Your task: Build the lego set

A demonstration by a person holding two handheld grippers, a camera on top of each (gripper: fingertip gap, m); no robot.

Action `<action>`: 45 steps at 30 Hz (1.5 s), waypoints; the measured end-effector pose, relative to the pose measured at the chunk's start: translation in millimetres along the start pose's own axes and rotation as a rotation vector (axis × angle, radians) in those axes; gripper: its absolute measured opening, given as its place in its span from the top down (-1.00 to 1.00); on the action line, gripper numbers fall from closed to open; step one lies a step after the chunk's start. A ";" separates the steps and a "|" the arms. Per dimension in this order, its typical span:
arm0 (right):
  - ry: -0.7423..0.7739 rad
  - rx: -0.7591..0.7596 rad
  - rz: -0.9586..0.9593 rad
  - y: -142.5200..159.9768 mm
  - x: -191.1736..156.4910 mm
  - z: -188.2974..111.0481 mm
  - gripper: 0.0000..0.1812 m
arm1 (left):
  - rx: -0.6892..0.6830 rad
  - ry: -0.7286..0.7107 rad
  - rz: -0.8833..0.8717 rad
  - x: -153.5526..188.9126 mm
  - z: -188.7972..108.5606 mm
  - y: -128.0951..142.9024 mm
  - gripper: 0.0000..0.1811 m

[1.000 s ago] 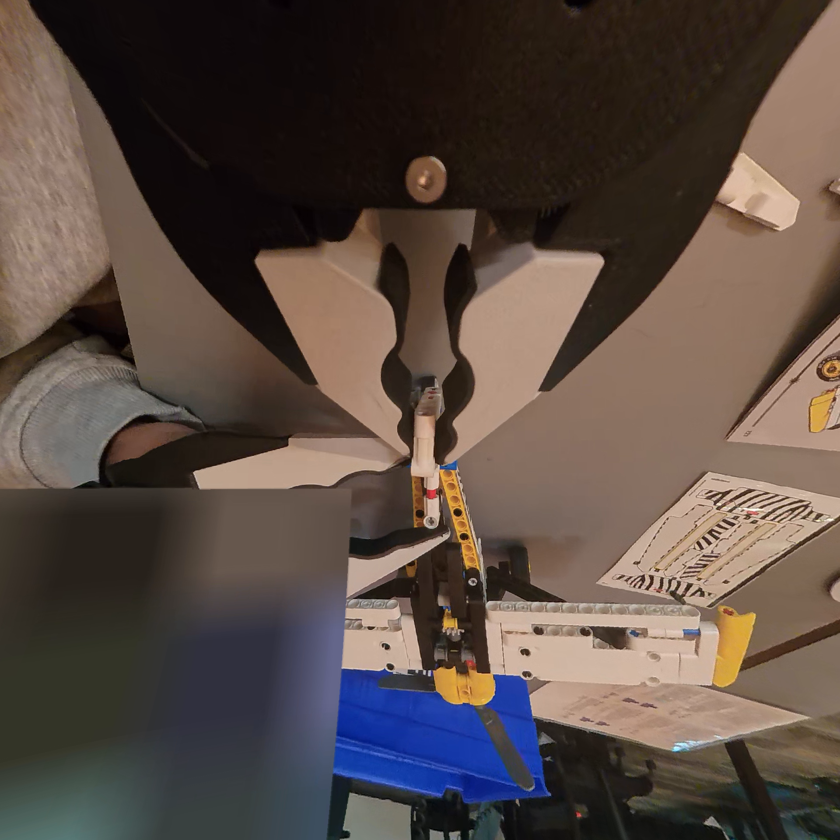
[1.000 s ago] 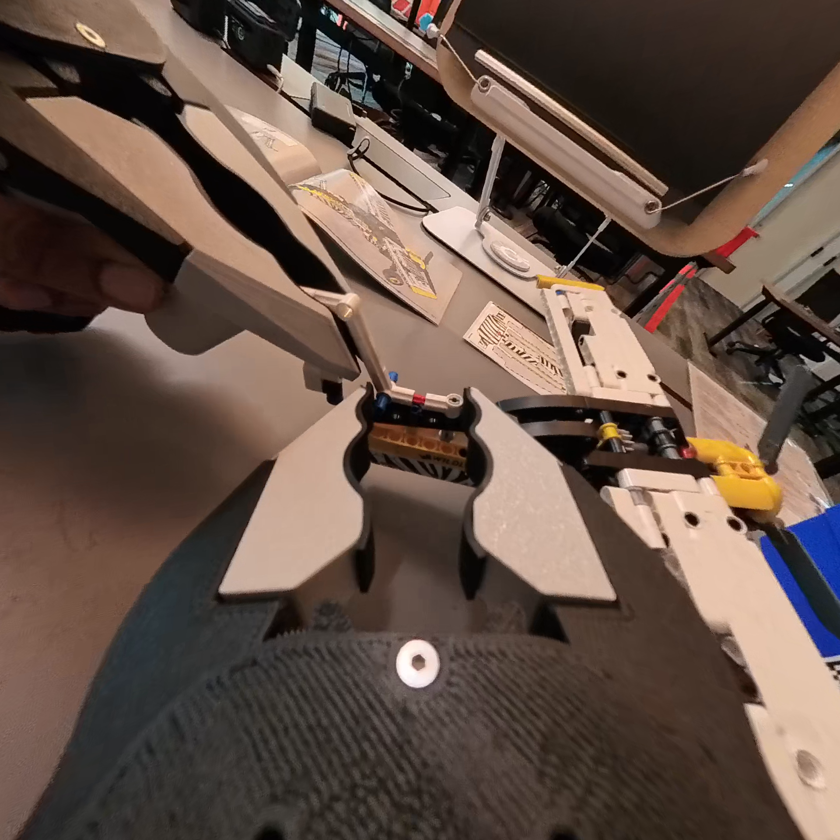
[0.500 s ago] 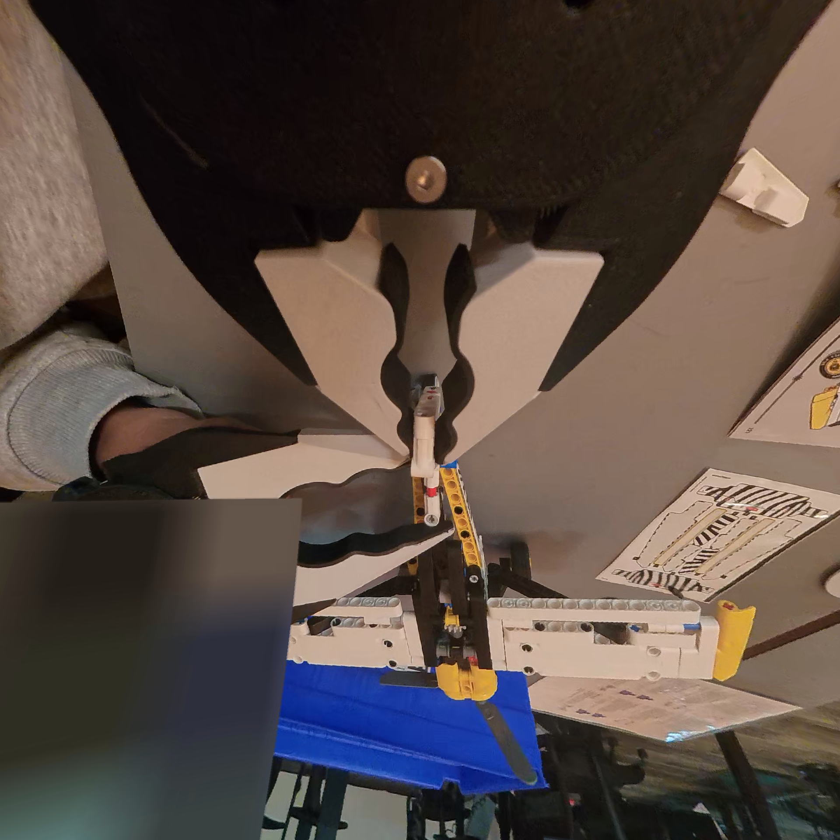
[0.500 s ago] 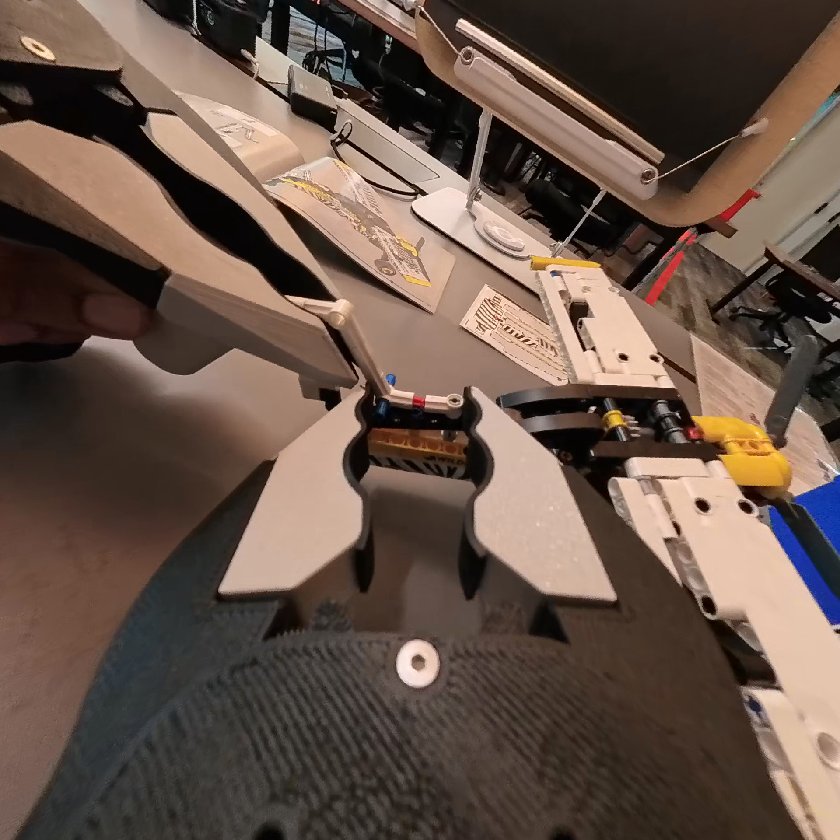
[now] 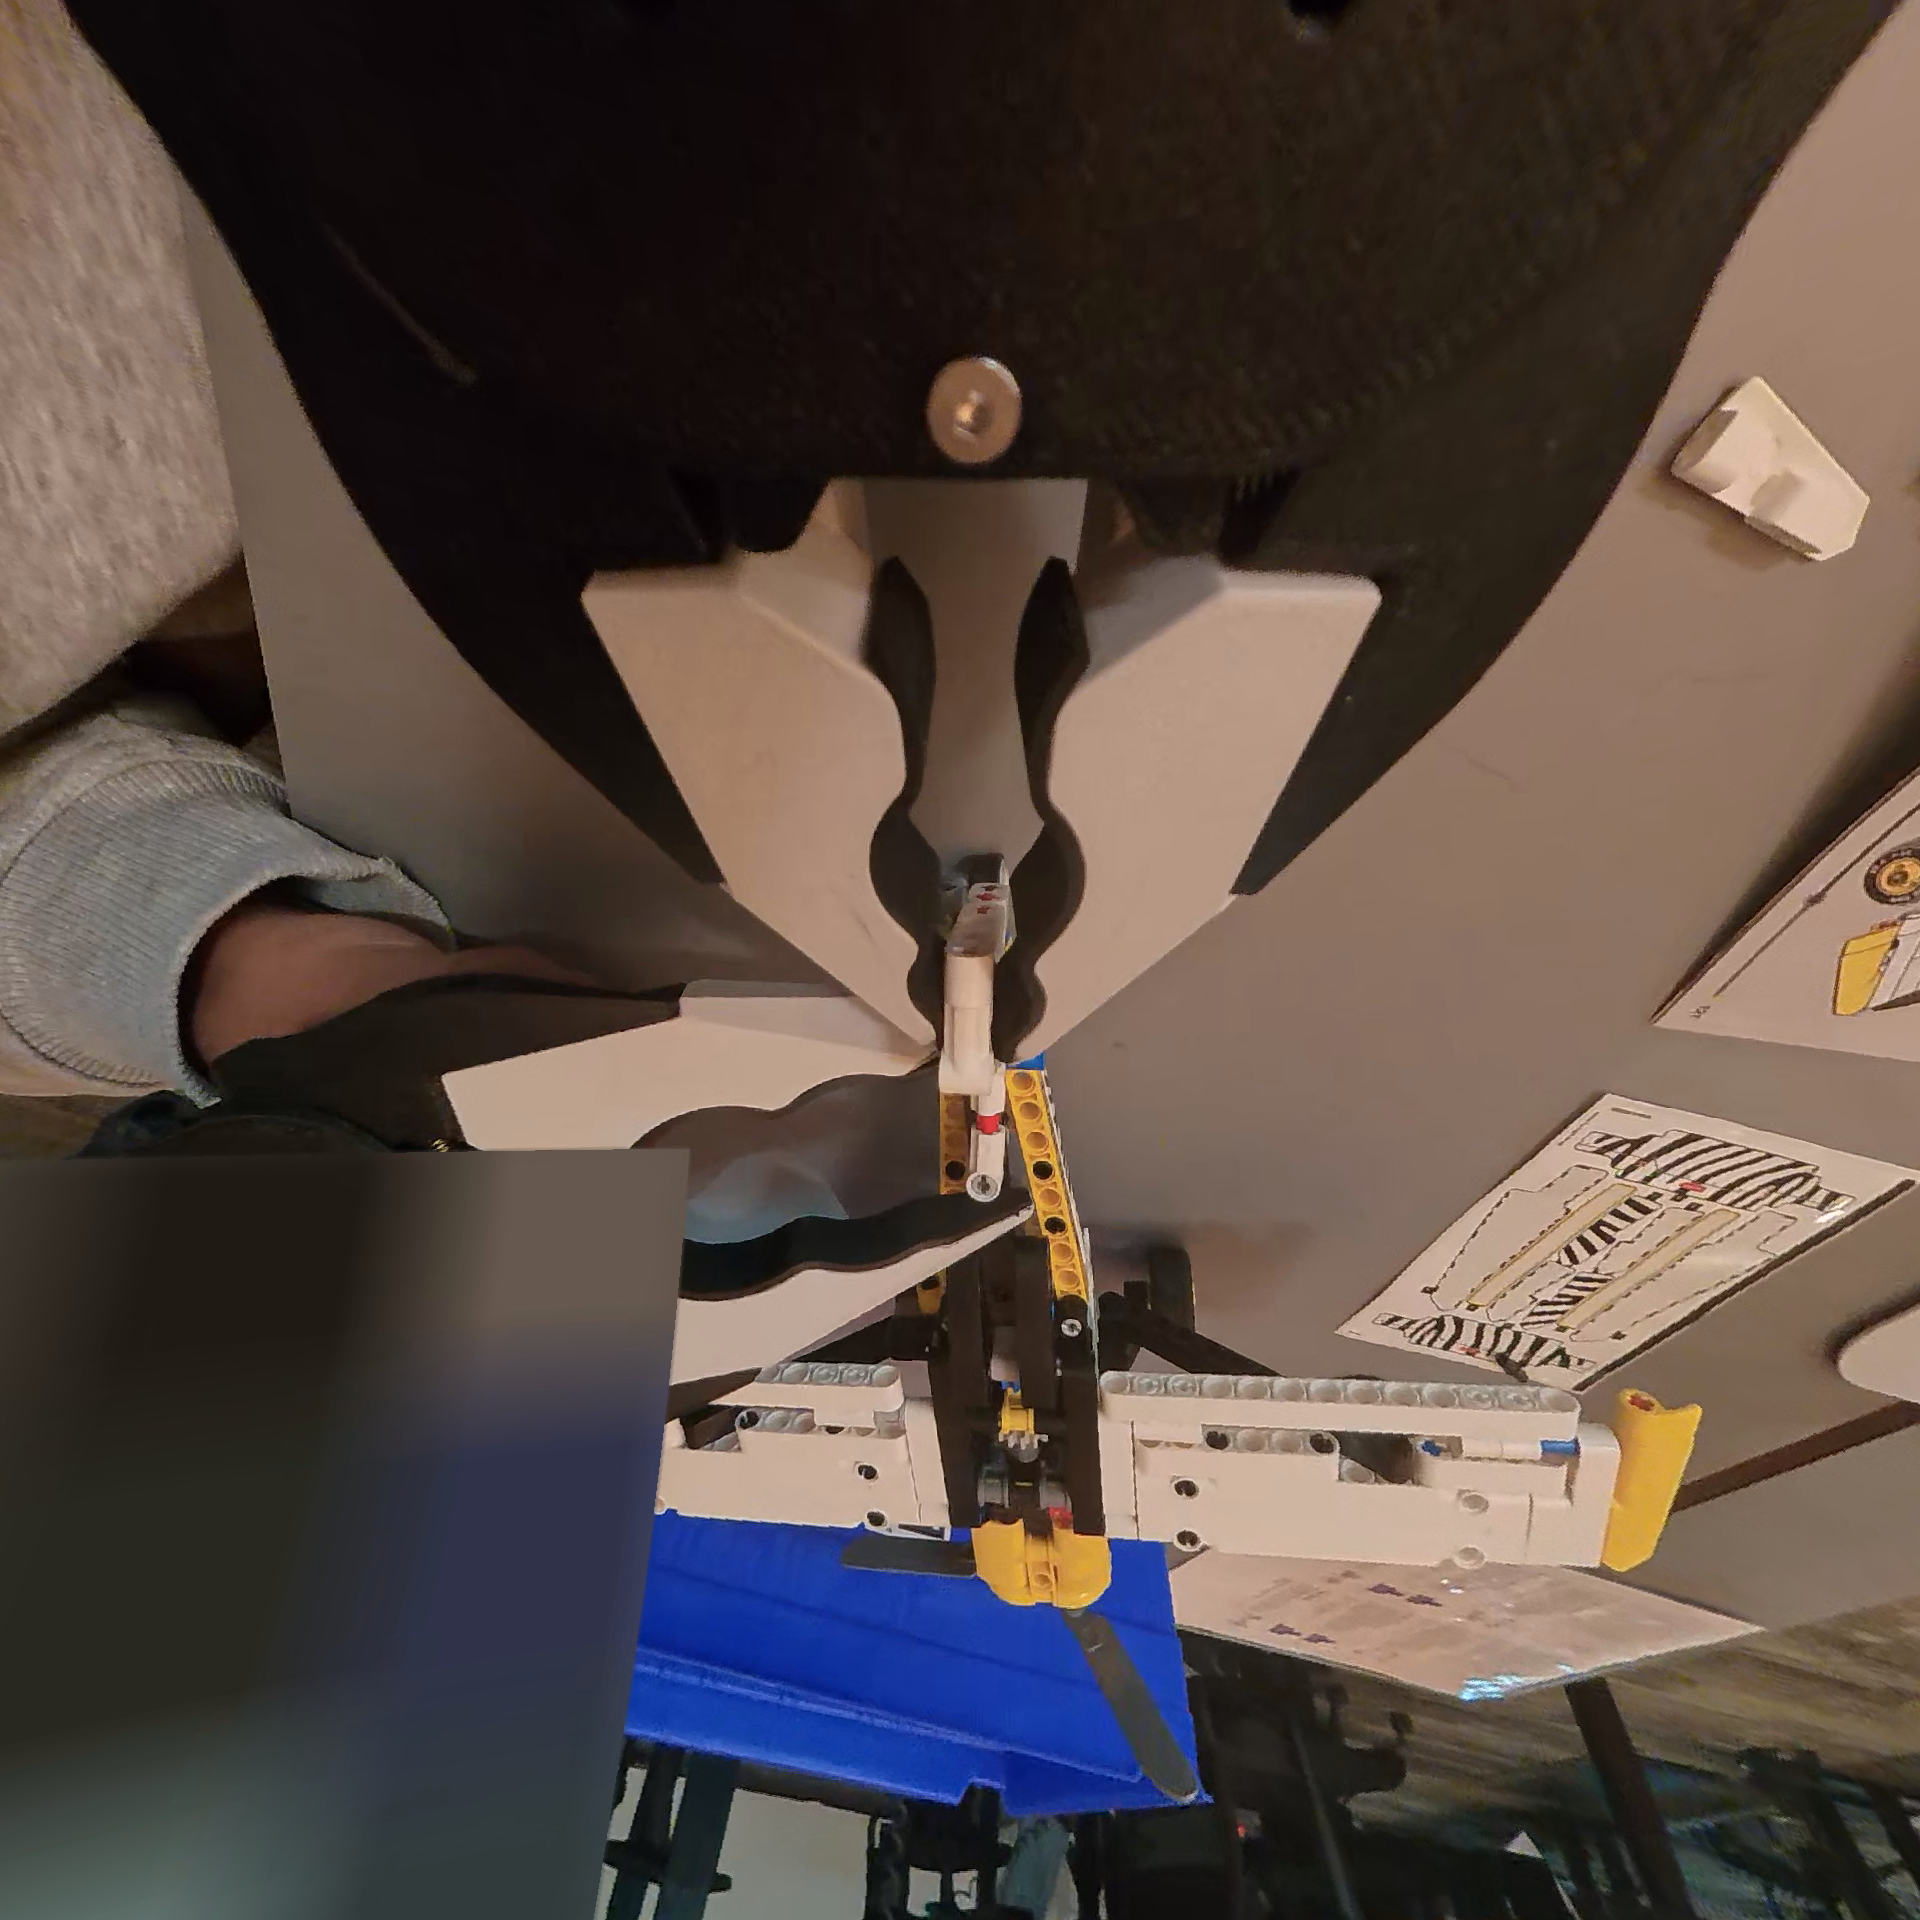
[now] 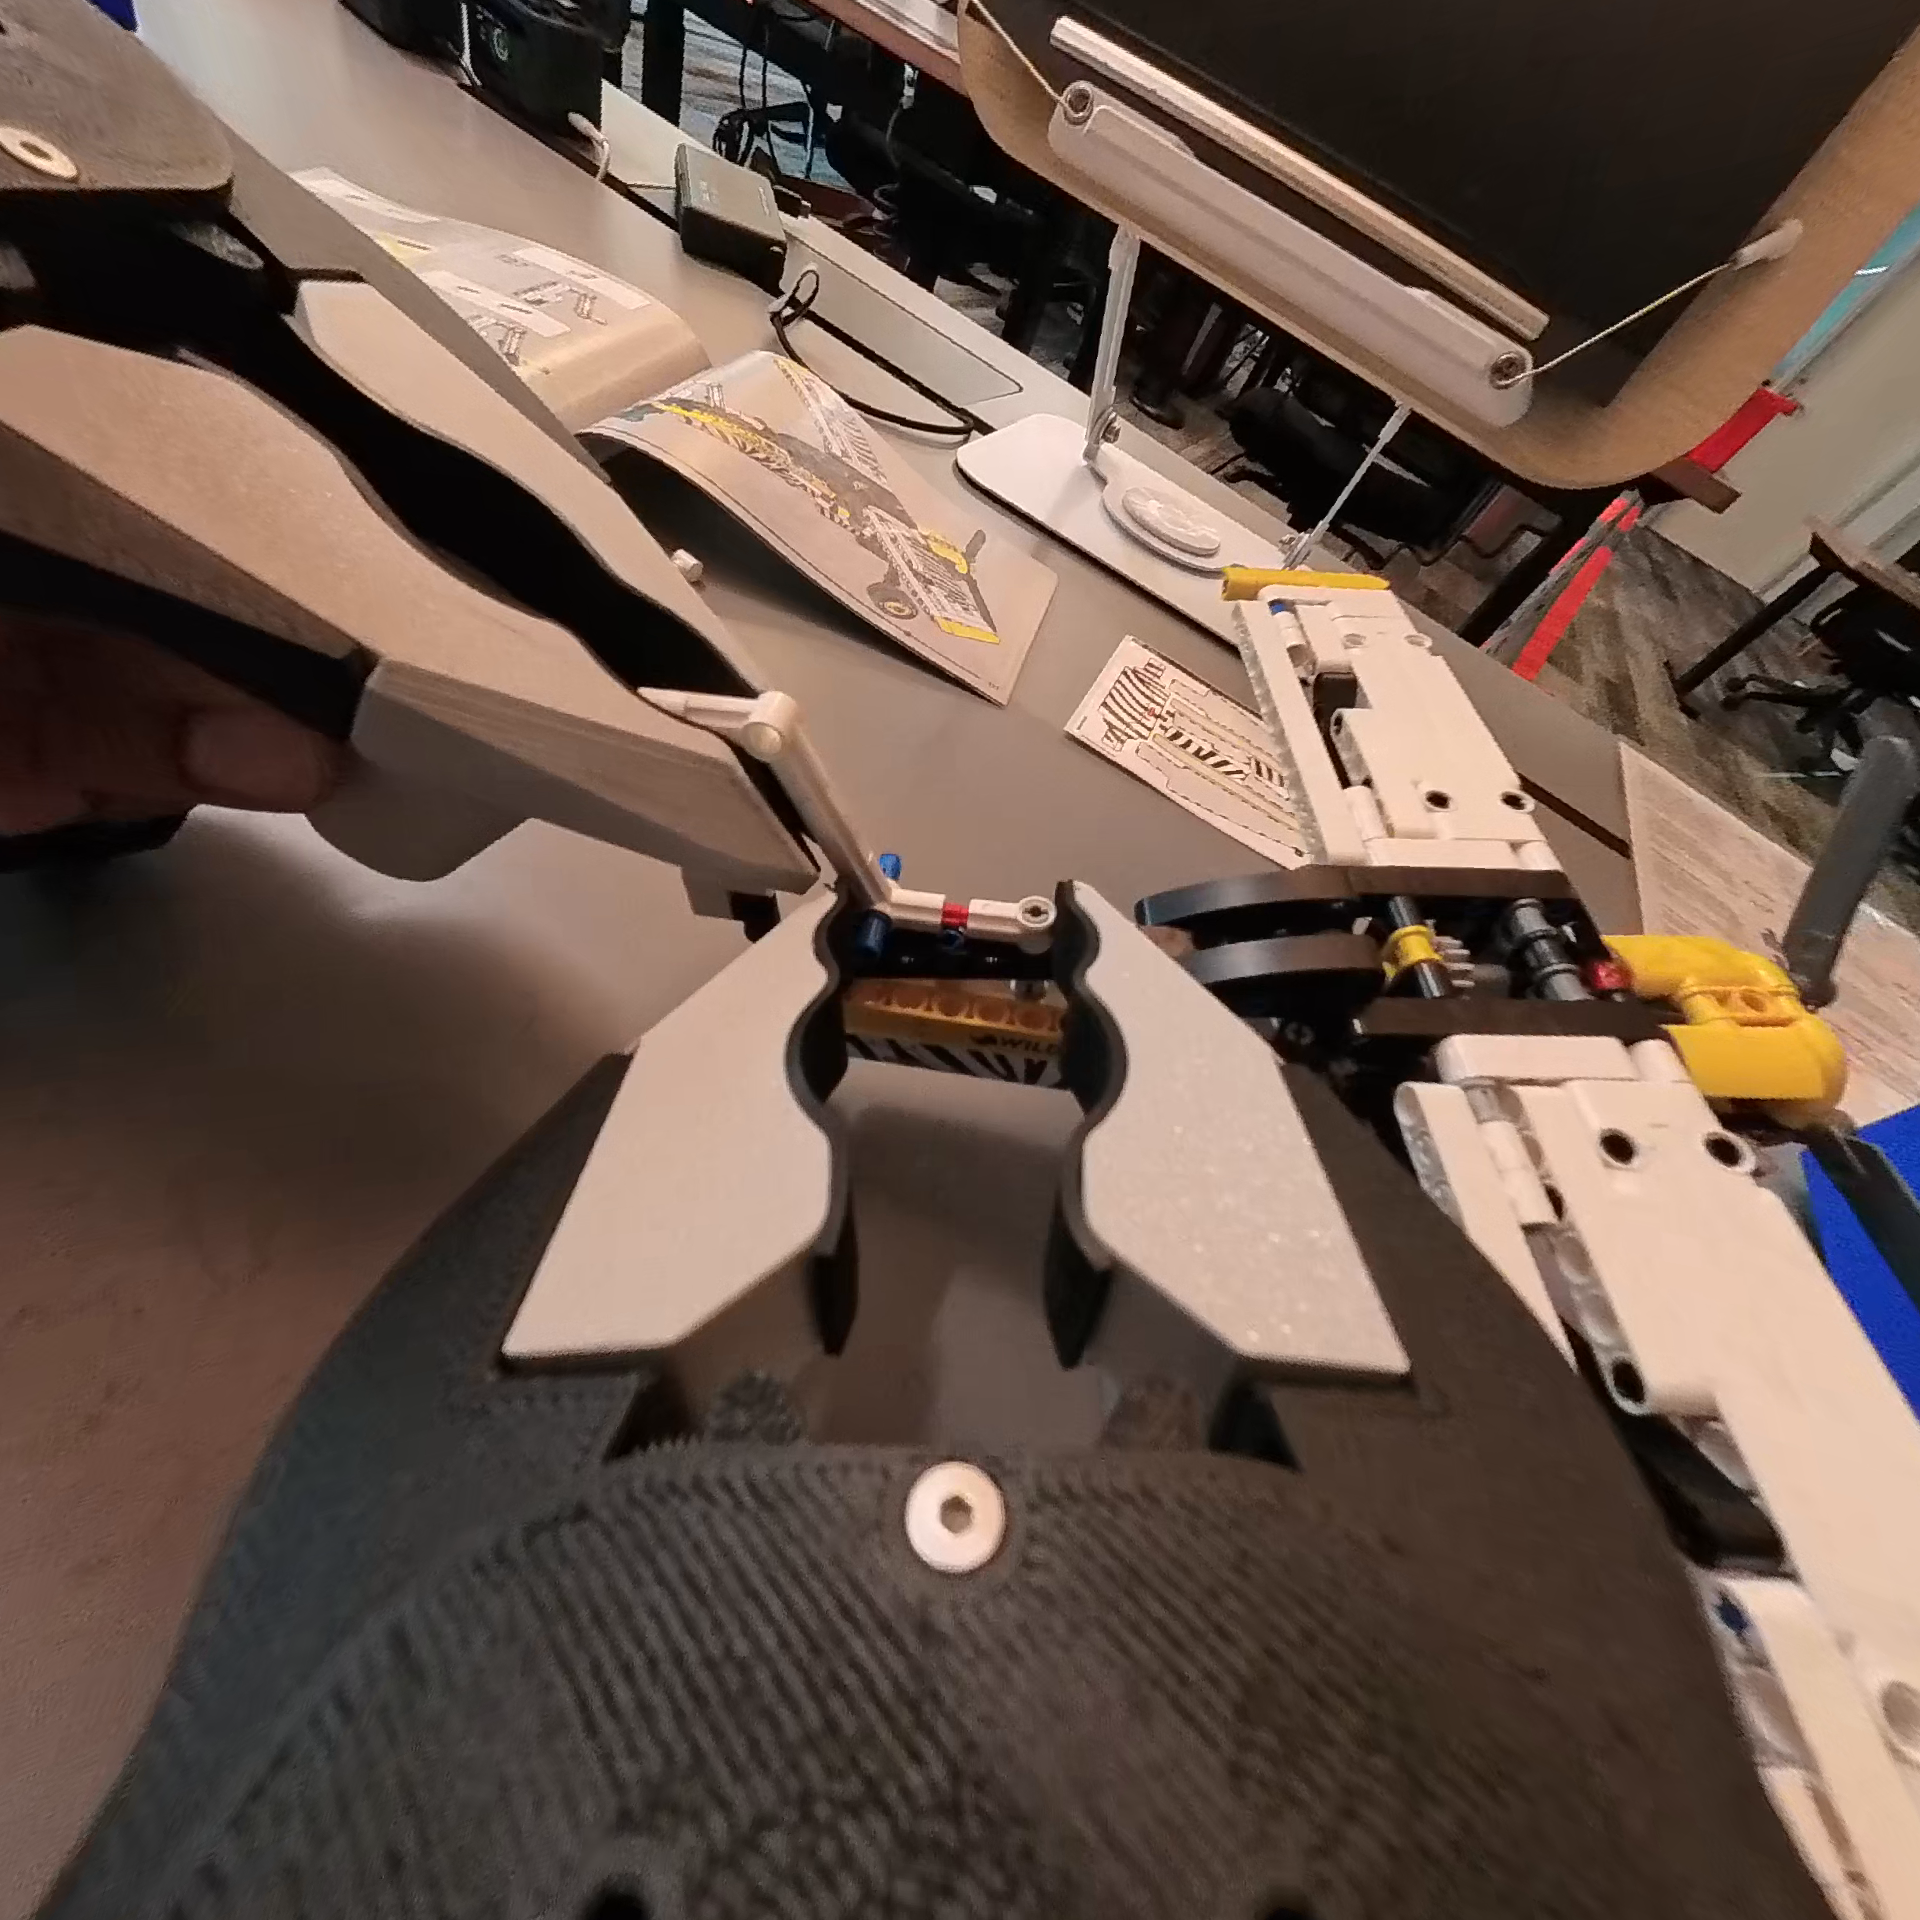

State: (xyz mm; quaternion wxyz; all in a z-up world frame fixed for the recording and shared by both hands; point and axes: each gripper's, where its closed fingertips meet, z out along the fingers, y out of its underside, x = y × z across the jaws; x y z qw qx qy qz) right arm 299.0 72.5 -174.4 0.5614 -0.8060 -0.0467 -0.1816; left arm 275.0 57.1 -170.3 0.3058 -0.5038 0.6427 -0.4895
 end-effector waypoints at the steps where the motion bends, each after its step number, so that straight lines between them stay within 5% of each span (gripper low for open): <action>1: -0.003 0.000 -0.001 0.0 -0.1 -0.2 0.60 | -0.007 0.004 0.006 -0.1 0.0 0.2 0.93; 33: 0.051 0.016 -0.185 -5.5 -2.3 -8.2 0.60 | -0.076 0.117 -0.069 4.8 -2.7 6.9 0.92; 36: 0.061 0.022 -0.261 -6.3 -8.6 -9.5 0.78 | -0.075 0.133 -0.086 5.7 -1.7 6.6 0.91; 41: 0.100 0.049 -0.146 -8.7 6.2 -12.5 0.43 | -0.075 0.132 -0.080 4.8 -1.9 5.4 0.91; 45: 0.014 0.061 -0.030 -7.1 5.0 -13.3 0.45 | -0.076 0.158 -0.106 5.2 -2.1 5.3 0.92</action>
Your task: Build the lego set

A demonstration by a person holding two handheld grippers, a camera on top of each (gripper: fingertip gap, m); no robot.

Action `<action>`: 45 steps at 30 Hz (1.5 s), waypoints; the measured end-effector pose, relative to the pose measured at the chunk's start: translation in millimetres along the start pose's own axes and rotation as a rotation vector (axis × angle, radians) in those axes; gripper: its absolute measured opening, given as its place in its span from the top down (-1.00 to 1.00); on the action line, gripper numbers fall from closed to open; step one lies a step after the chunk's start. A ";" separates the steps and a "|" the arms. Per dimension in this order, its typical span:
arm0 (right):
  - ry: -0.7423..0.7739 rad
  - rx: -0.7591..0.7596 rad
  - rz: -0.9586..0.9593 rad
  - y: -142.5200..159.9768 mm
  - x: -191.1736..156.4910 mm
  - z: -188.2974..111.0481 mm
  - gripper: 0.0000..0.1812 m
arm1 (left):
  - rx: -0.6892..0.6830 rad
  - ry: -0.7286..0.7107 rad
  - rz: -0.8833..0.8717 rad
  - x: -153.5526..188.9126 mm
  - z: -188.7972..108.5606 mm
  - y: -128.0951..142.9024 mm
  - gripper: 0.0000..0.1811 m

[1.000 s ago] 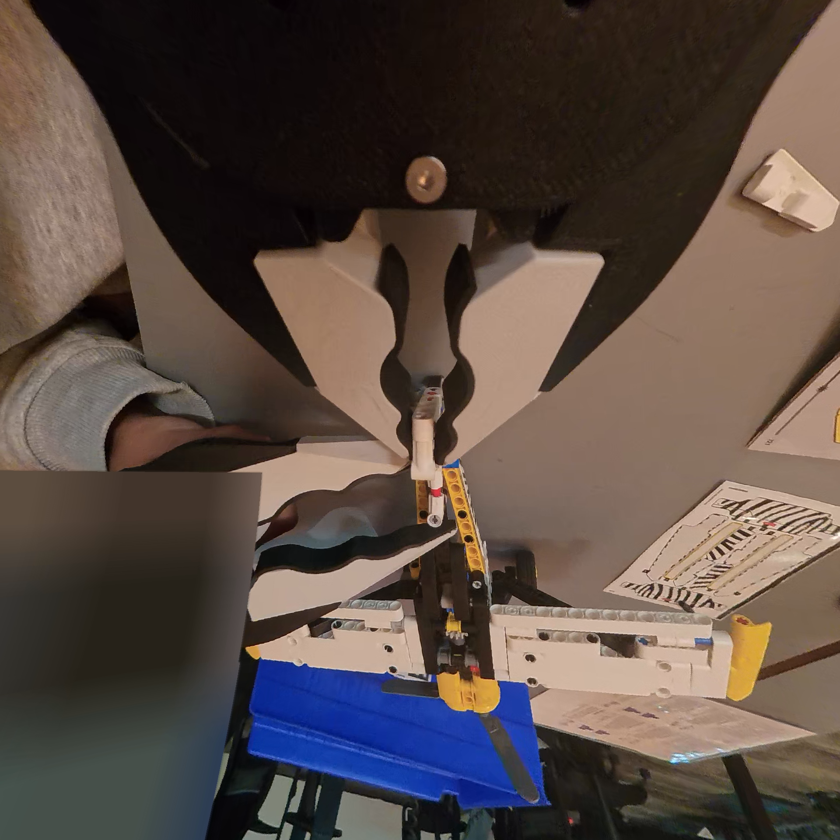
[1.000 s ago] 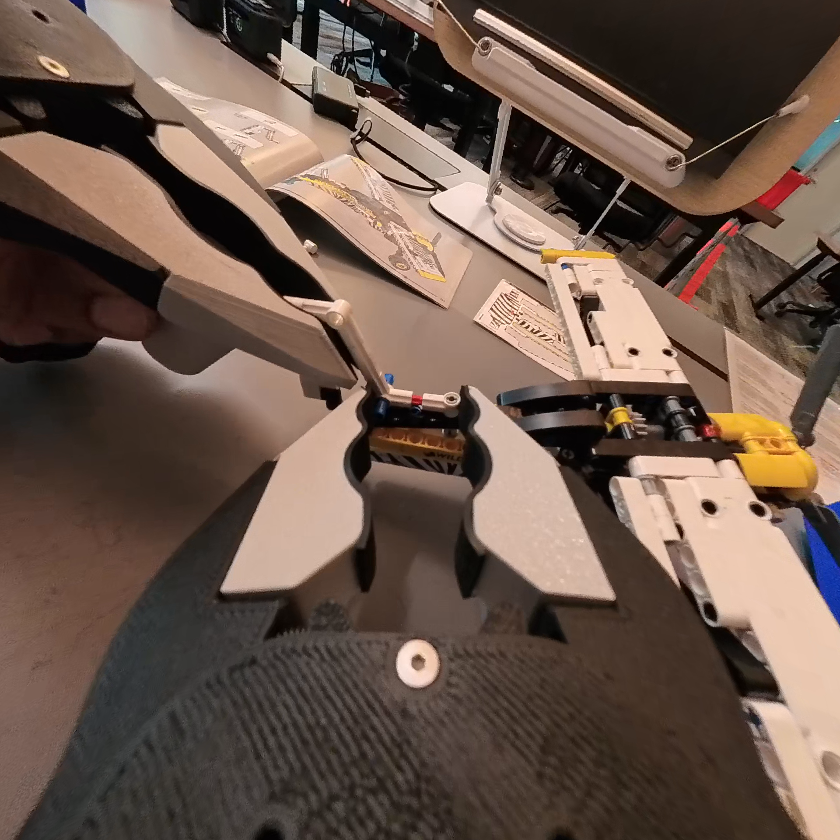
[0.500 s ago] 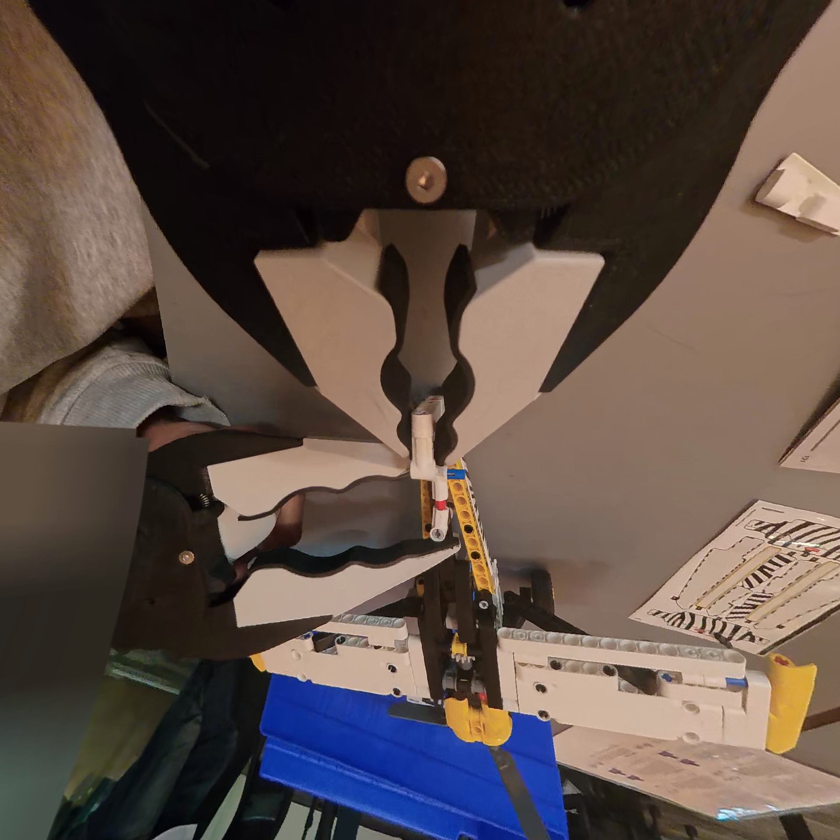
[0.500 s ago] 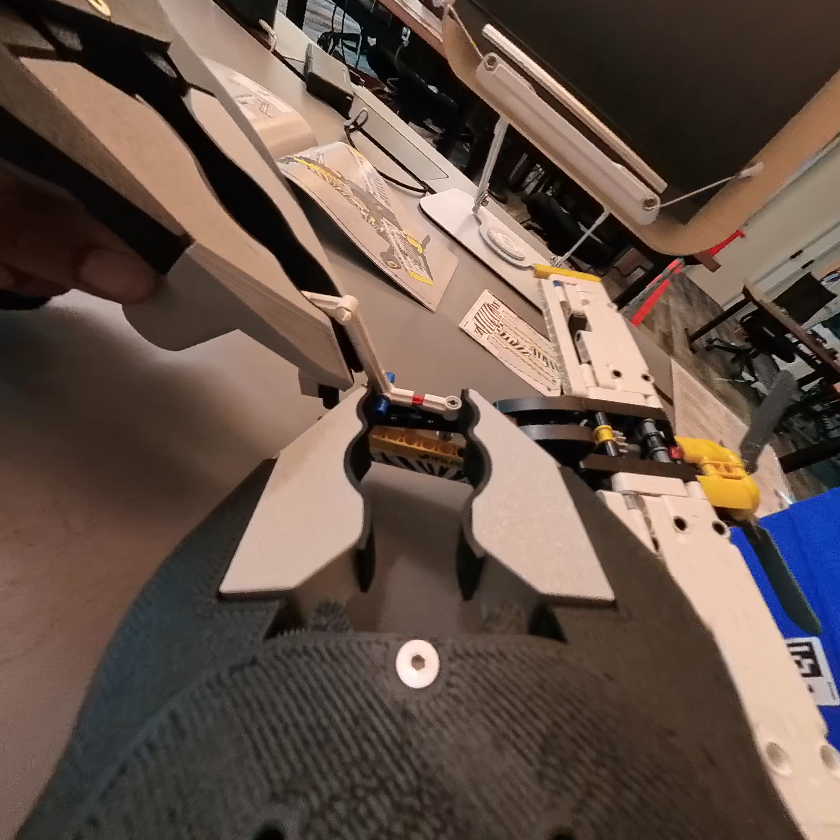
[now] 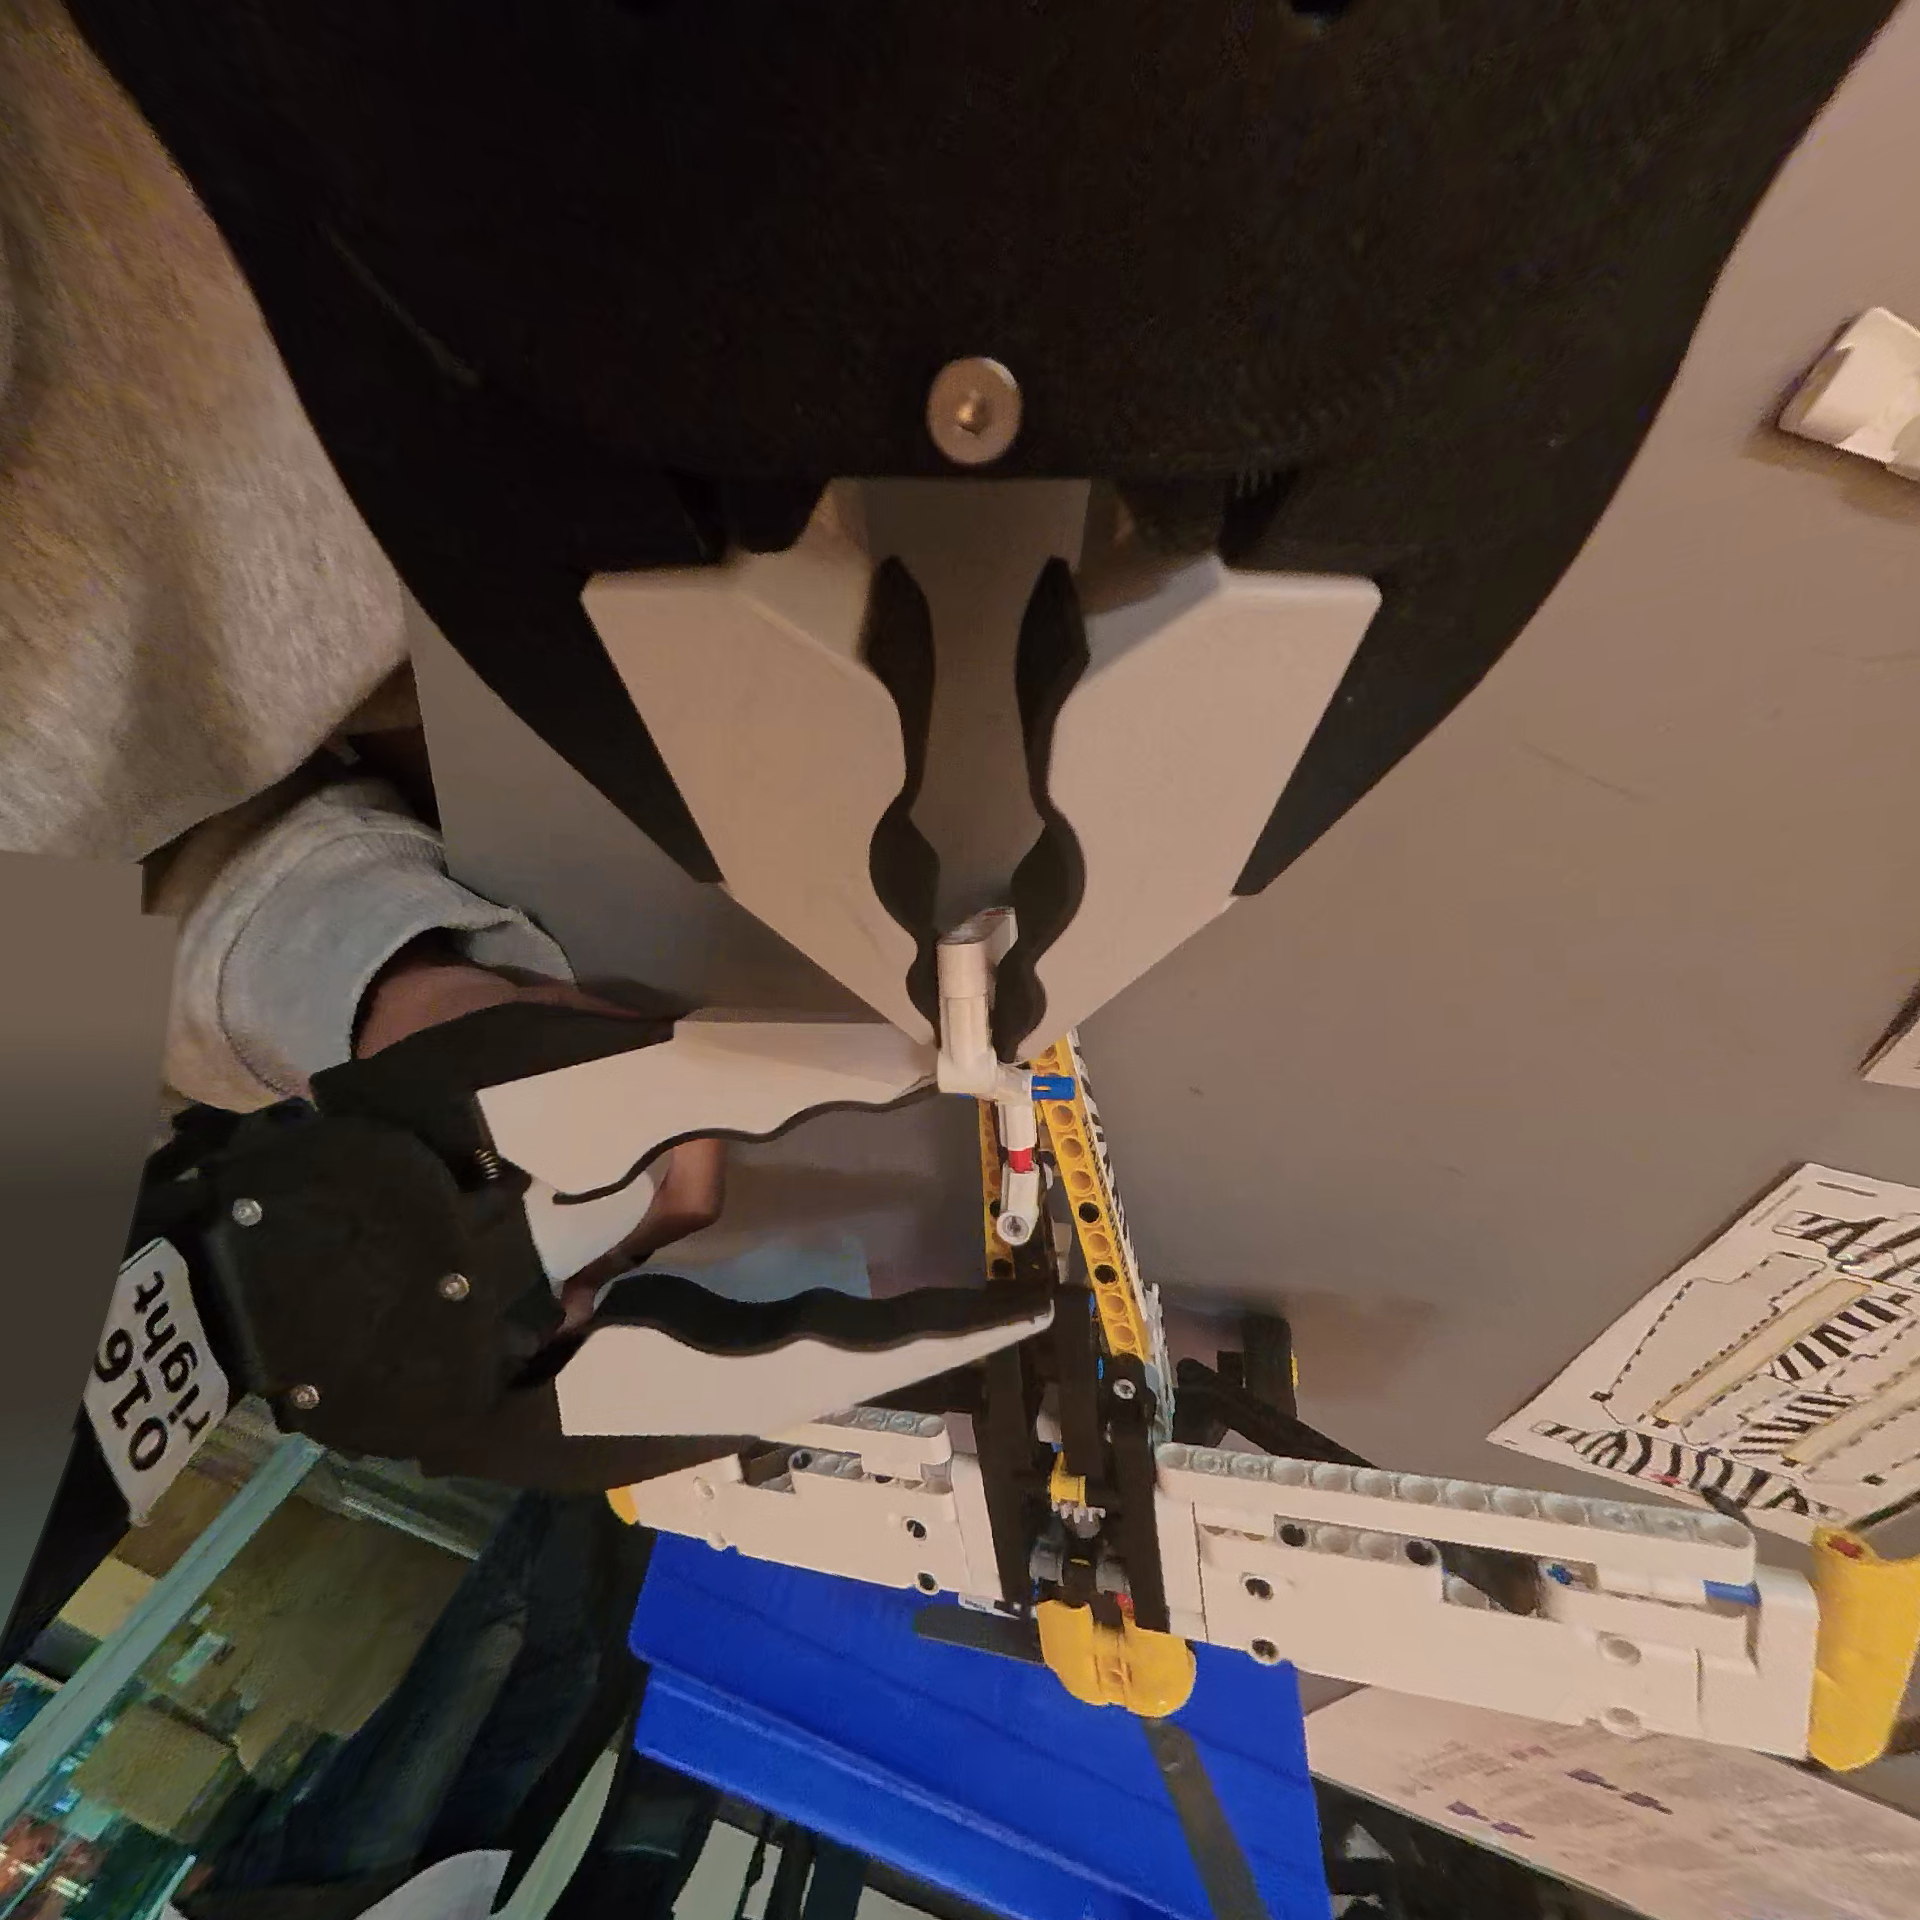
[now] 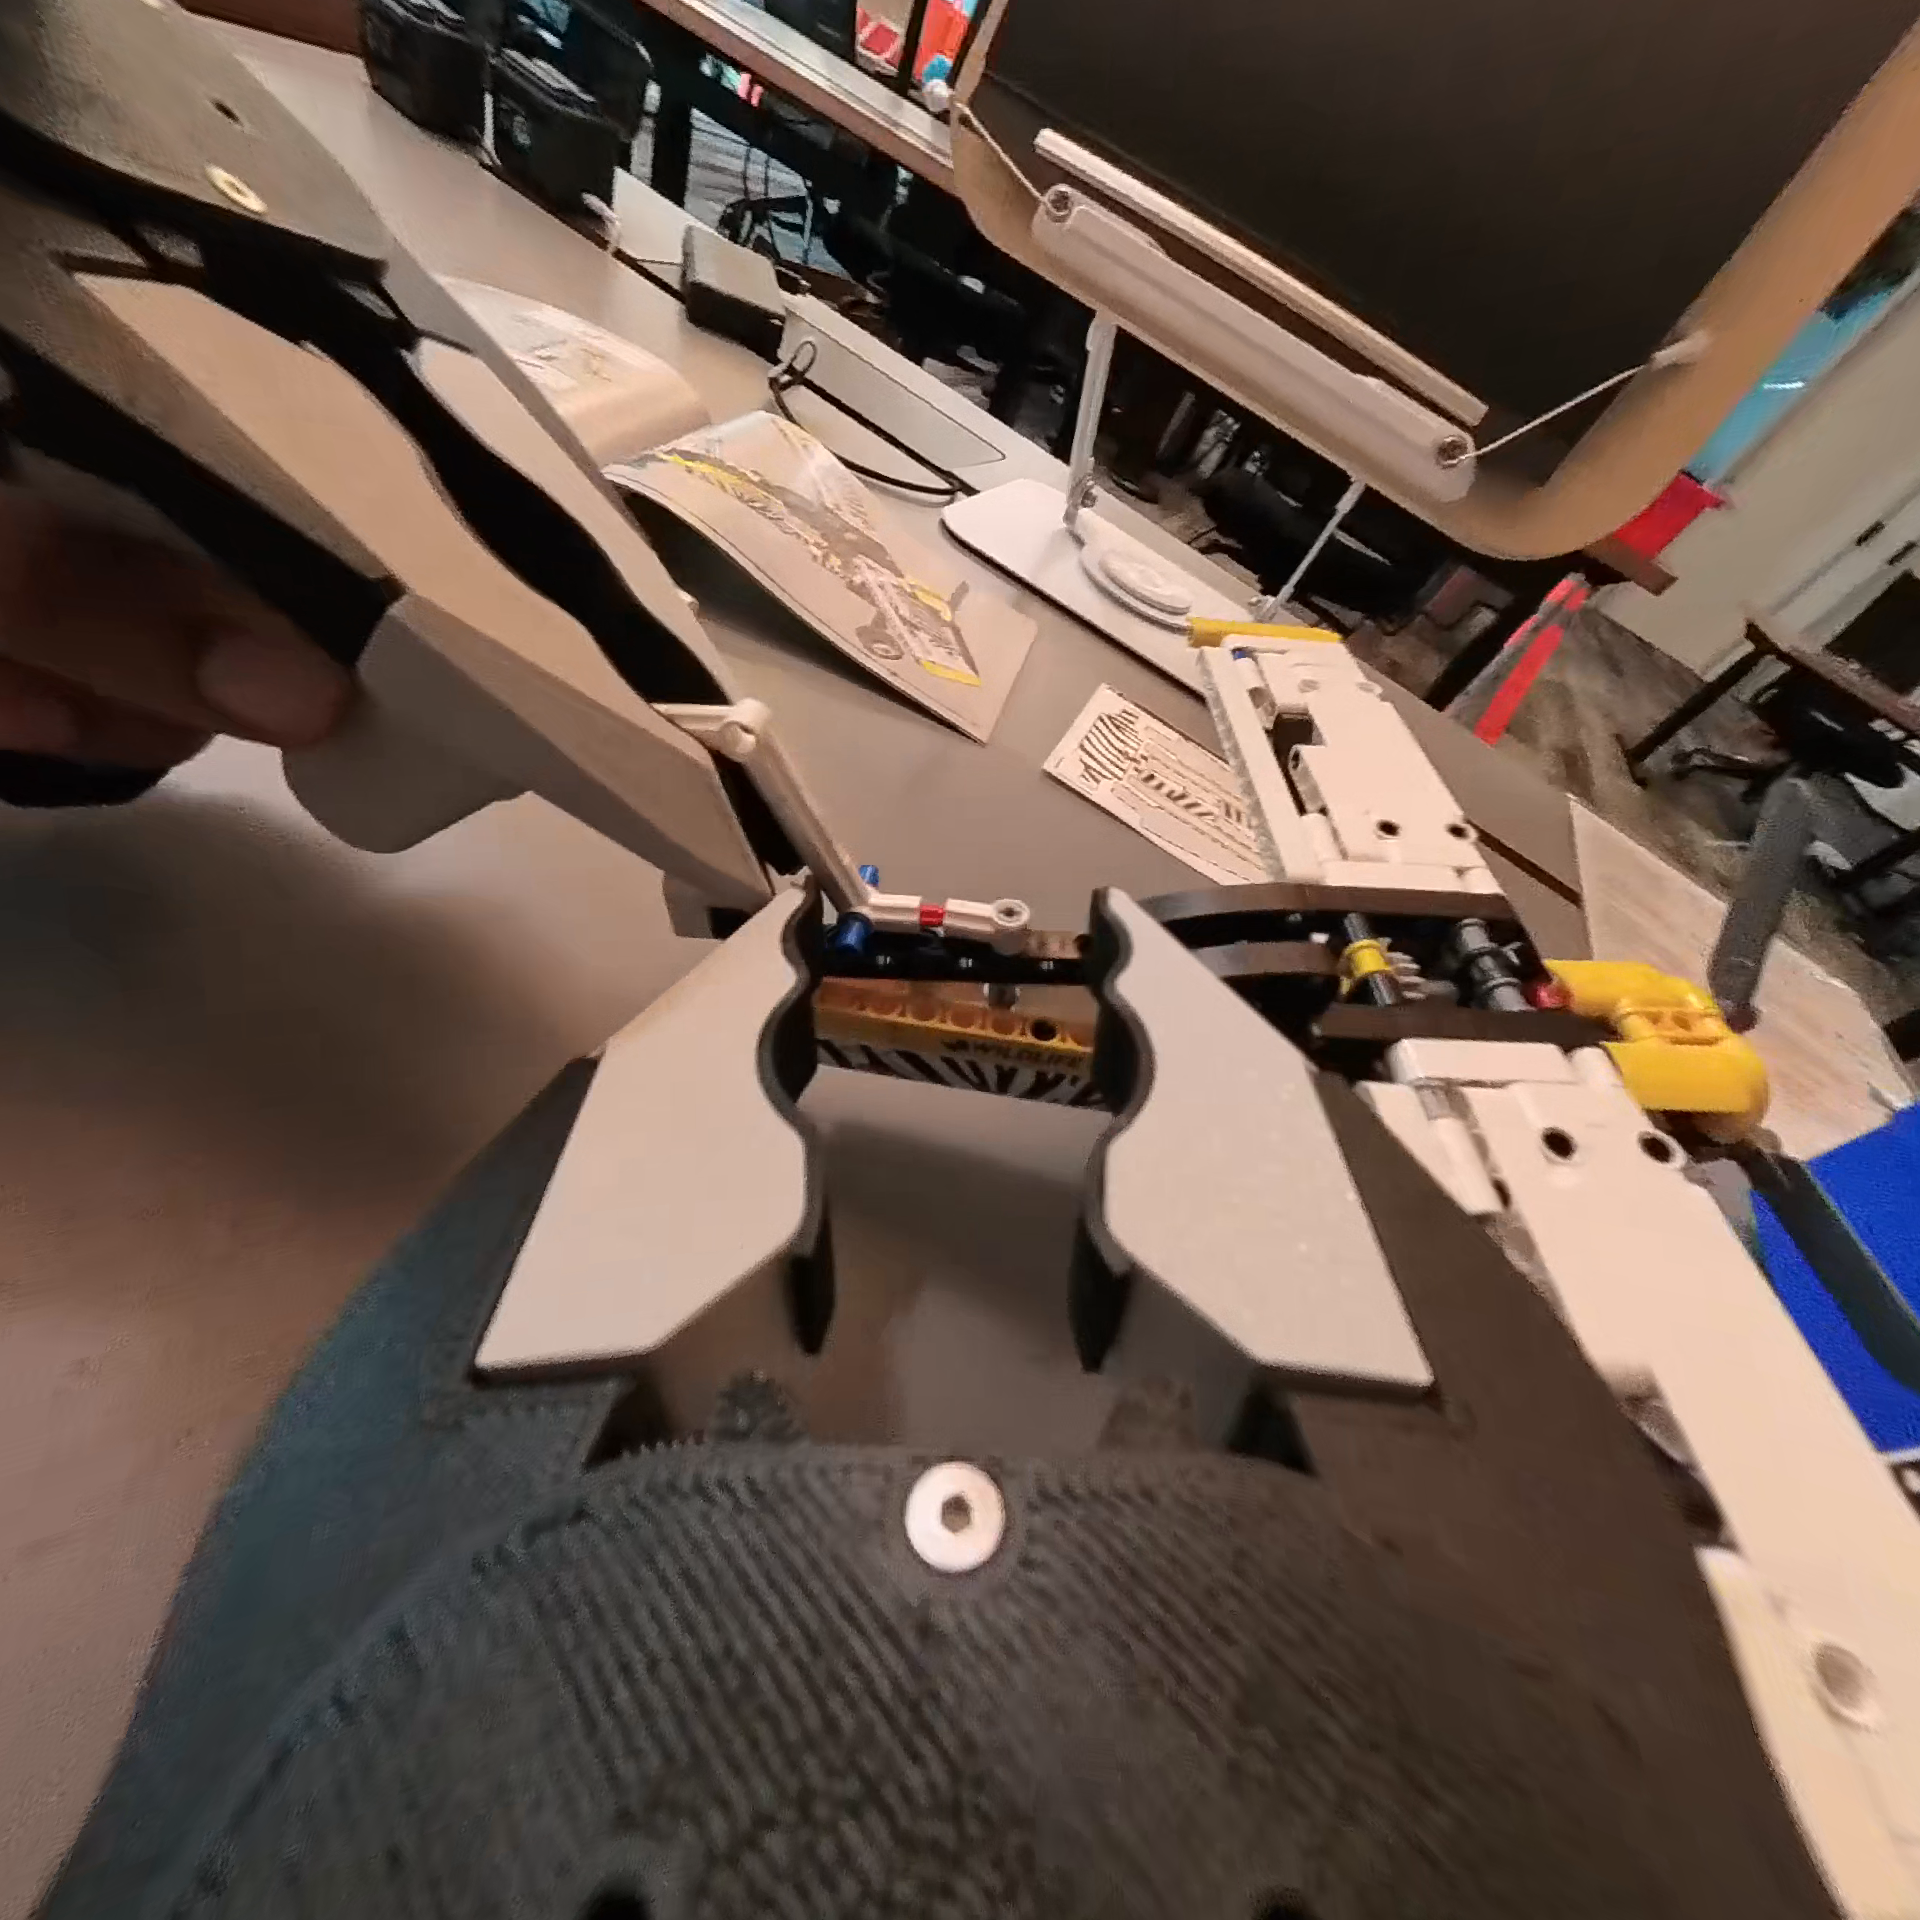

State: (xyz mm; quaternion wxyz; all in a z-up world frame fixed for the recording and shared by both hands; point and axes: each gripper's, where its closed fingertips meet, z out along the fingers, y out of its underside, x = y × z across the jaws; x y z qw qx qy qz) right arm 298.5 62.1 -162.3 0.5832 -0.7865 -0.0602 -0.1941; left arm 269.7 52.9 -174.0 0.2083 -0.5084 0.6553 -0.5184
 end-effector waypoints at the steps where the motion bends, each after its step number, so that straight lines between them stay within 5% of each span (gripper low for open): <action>1: -0.007 0.000 -0.006 -0.1 -1.4 -0.1 0.47 | -0.003 0.007 -0.005 0.0 -0.1 0.4 0.92; 45: -0.129 -0.026 -0.056 8.0 -6.8 -9.6 0.61 | -0.037 0.044 0.045 6.3 4.5 -0.1 0.94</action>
